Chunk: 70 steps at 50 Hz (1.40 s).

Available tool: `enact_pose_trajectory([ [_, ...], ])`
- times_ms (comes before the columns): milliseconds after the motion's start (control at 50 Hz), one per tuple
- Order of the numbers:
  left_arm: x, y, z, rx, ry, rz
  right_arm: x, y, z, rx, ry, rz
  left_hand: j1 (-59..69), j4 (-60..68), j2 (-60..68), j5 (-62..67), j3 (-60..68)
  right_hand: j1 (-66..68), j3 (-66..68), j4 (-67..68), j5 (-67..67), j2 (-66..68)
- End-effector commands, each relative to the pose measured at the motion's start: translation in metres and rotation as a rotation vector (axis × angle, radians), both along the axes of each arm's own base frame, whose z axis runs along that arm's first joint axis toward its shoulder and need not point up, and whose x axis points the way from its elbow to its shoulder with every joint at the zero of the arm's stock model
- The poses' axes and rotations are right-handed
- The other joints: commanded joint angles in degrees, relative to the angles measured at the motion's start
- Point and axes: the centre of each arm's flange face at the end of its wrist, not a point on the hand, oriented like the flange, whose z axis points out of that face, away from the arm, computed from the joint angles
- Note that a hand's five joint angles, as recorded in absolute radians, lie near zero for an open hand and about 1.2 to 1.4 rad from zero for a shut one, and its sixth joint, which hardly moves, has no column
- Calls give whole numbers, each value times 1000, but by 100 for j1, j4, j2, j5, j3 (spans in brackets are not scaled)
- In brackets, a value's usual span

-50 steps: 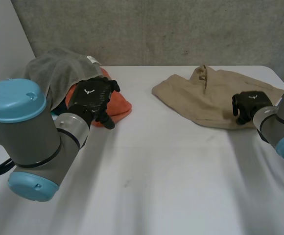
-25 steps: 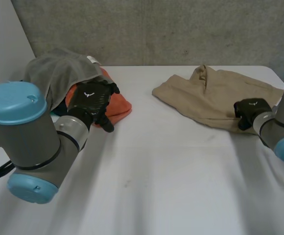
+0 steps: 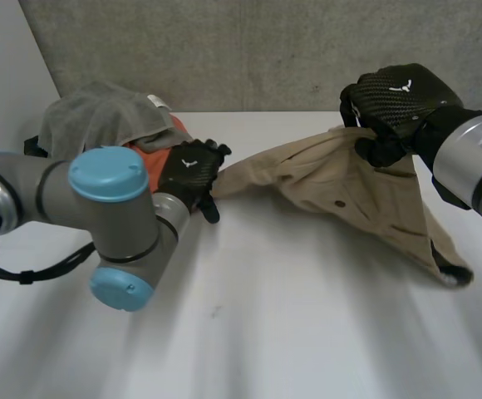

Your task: Fold the laundry.

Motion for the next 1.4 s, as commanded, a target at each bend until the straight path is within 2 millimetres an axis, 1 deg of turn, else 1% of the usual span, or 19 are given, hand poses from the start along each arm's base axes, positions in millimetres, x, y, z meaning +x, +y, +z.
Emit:
enact_pose_trajectory([
  [20, -7, 5, -28, 80, -60, -1, -3, 32, 21, -43, -32, 43, 641, 658, 655, 672, 607, 1719, 1206, 1153, 1209, 1273],
  [120, 5, 4, -34, 124, -112, 62, -8, 37, 26, -43, -64, 38, 6635, 6653, 6650, 6667, 6602, 1719, 1206, 1153, 1209, 1273],
  [180, 21, -4, -13, 98, -106, 153, -14, 30, 24, -38, -63, 9, 6647, 6665, 6662, 6679, 6614, 1719, 1206, 1153, 1209, 1273],
  [240, 39, 0, 29, 37, -69, 227, -25, 11, 18, -23, -47, -49, 6647, 6665, 6662, 6679, 6614, 1719, 1206, 1153, 1209, 1273],
  [320, 53, 24, 92, -68, 24, 173, -39, -9, 15, -13, -31, -116, 6647, 6665, 6662, 6679, 6614, 1719, 1206, 1153, 1209, 1273],
  [340, 58, 38, 120, -122, 65, 131, -43, -13, 15, -11, -26, -133, 6647, 6665, 6662, 6679, 6614, 1719, 1206, 1153, 1209, 1273],
  [420, 66, 82, 175, -242, 137, -2, -50, -17, 18, -3, -16, -155, 6647, 6665, 6662, 6679, 6614, 1719, 1206, 1153, 1209, 1273],
  [500, 74, 109, 198, -269, 152, -50, -53, -18, 23, -8, -3, -166, 6647, 6665, 6662, 6679, 6614, 1719, 1206, 1153, 1209, 1273],
  [600, 74, 111, 192, -211, 78, -44, -55, -28, 11, 53, 54, -171, 6647, 6665, 6662, 6679, 6614, 1719, 1206, 1153, 1209, 1273],
  [660, 63, 93, 162, -124, -23, -49, -52, -38, -7, 121, 95, -161, 6647, 6665, 6662, 6679, 6614, 1719, 1206, 1153, 1209, 1273],
  [760, 35, 45, 109, -36, -146, -67, -40, -62, -48, 232, 199, -130, 6647, 6665, 6662, 6679, 6614, 1719, 1206, 1153, 1209, 1273],
  [860, 11, -2, 91, -80, -192, -53, -28, -94, -62, 183, 263, -151, 6647, 6665, 6662, 6679, 6614, 1719, 1206, 1153, 1209, 1273],
  [960, -6, -28, 155, -344, -79, -26, -20, -131, -13, -82, 157, -264, 6647, 6665, 6662, 6679, 6614, 1719, 1206, 1153, 1209, 1273],
  [980, -9, -31, 187, -470, -2, -12, -19, -139, 10, -189, 72, -289, 6647, 6665, 6662, 6679, 6614, 1719, 1206, 1153, 1209, 1273],
  [1060, -6, -27, 260, -792, 213, 38, -16, -142, 71, -456, -173, -298, 6647, 6665, 6662, 6679, 6614, 1719, 1206, 1153, 1209, 1273],
  [1120, 1, -19, 291, -952, 319, 62, -19, -135, 110, -647, -327, -290, 6647, 6665, 6662, 6679, 6614, 1719, 1206, 1153, 1209, 1273],
  [1180, 4, -20, 291, -965, 325, 65, -21, -135, 121, -739, -362, -290, 6647, 6665, 6662, 6679, 6614, 1719, 1206, 1153, 1209, 1273],
  [1260, 7, -27, 266, -876, 277, 67, -18, -138, 108, -717, -339, -264, 6647, 6665, 6662, 6679, 6614, 1719, 1206, 1153, 1209, 1273],
  [1400, 12, -31, 193, -660, 184, 73, -4, -150, 33, -526, -239, -190, 6647, 6665, 6662, 6679, 6614, 1719, 1206, 1153, 1209, 1273],
])
